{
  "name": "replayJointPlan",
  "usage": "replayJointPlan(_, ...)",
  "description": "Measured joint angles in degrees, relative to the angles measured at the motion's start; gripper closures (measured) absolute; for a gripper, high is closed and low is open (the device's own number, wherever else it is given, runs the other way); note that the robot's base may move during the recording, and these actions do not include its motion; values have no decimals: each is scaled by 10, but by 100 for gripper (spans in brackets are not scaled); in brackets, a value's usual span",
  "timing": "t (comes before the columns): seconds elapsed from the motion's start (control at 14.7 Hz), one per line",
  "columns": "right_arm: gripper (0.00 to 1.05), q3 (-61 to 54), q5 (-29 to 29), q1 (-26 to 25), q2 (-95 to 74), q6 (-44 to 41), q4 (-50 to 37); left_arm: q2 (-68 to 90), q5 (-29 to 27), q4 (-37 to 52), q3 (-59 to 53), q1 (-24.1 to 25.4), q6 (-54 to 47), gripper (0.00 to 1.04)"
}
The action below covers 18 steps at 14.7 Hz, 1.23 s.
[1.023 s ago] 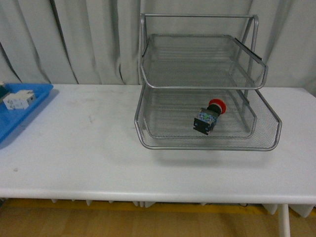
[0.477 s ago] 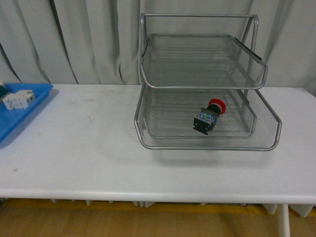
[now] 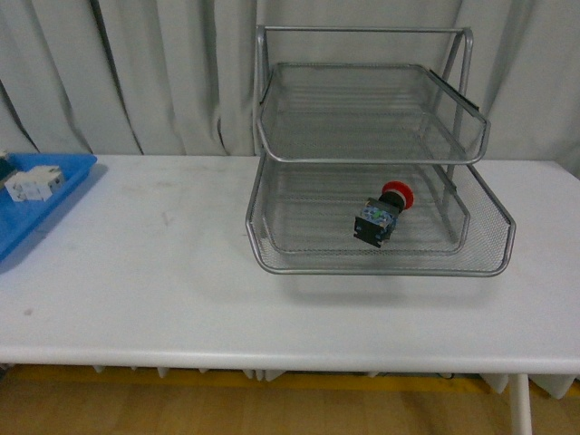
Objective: Place button on rack with both arms
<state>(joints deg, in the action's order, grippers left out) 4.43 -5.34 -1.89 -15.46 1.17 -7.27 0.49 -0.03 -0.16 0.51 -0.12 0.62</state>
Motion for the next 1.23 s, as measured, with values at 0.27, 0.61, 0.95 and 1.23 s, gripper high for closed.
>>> replayJointPlan(0.27,6,212,-15,92,-439,88,-190,0,0,0,0,0,-2,7)
replayJointPlan(0.61,18,346,-18,176,-660,142,-54,0,0,0,0,0,-2,7)
replayJointPlan(0.95,81,406,-26,200,-769,153,-2,0,0,0,0,0,-2,7)
replayJointPlan(1.23,103,449,-10,241,-869,130,24,0,0,0,0,0,-2,7)
